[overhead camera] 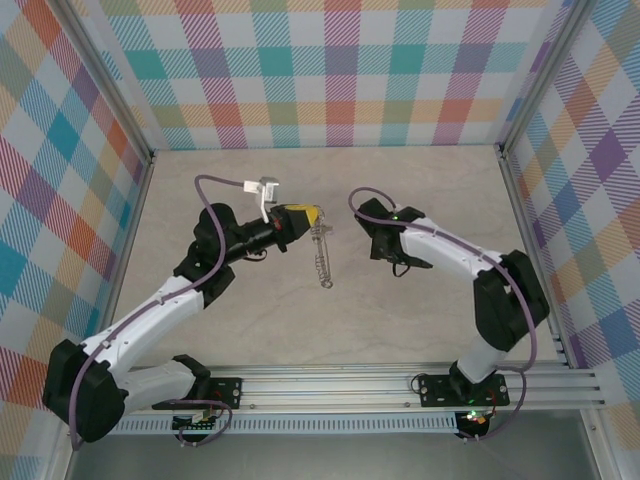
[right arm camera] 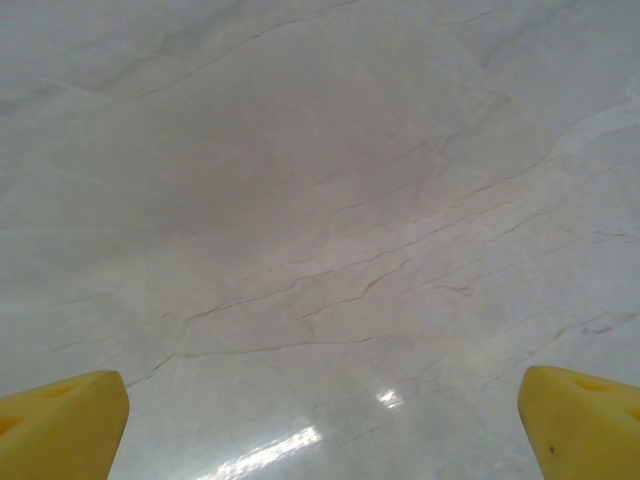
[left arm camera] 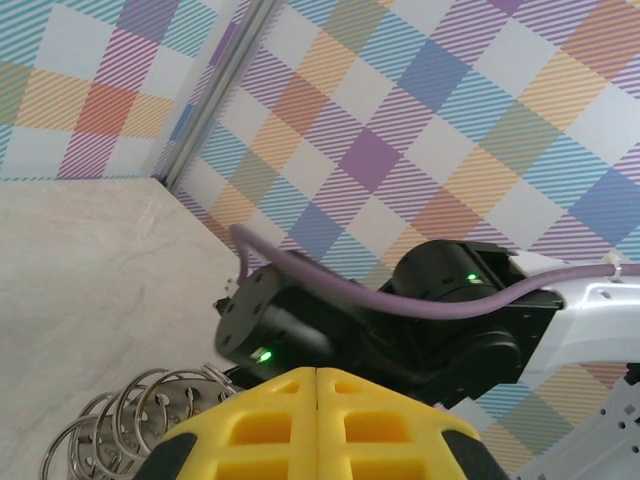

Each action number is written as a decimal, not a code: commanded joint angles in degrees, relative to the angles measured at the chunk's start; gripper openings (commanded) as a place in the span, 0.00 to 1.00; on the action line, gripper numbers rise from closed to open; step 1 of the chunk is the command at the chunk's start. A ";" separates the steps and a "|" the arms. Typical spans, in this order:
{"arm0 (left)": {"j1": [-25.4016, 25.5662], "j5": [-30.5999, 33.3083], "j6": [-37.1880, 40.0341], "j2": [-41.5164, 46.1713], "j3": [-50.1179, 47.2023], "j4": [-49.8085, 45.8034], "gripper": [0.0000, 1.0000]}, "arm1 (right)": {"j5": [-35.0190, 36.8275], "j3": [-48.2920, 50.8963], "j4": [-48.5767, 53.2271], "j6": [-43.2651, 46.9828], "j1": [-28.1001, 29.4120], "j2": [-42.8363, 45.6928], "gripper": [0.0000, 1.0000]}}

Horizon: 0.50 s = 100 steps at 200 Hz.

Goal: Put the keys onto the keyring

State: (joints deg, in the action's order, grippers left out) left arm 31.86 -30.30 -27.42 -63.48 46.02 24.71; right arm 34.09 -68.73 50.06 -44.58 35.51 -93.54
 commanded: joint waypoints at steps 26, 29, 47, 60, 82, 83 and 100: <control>-0.08 1.60 1.03 3.47 -1.71 1.08 0.00 | -10.35 7.55 -17.21 3.79 -1.01 13.39 1.00; -0.05 1.63 1.05 3.47 -1.75 1.17 0.00 | -10.59 8.07 -18.26 4.15 -0.97 14.74 1.00; -0.13 1.38 0.98 3.04 -1.76 1.57 0.00 | -11.92 8.77 -20.34 6.23 -1.22 19.51 1.00; -0.22 1.21 0.99 2.60 -1.80 1.84 0.00 | -12.53 7.12 -19.37 7.75 -1.40 21.54 1.00; -0.22 1.54 0.26 2.16 -2.25 3.44 0.00 | -14.16 5.54 -20.65 12.12 -1.49 24.62 1.00; -0.22 1.55 0.26 2.15 -2.30 3.52 0.00 | -14.23 5.71 -20.94 12.27 -1.45 24.76 1.00; -0.30 1.65 -0.12 1.86 -2.34 3.79 0.00 | -16.86 6.80 -23.78 12.87 -1.99 27.31 1.00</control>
State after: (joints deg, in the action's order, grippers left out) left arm 31.79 -29.21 -27.44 -61.65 44.27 24.23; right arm 21.34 -61.71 31.22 -35.77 34.28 -69.04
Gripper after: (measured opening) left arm 0.050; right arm 0.996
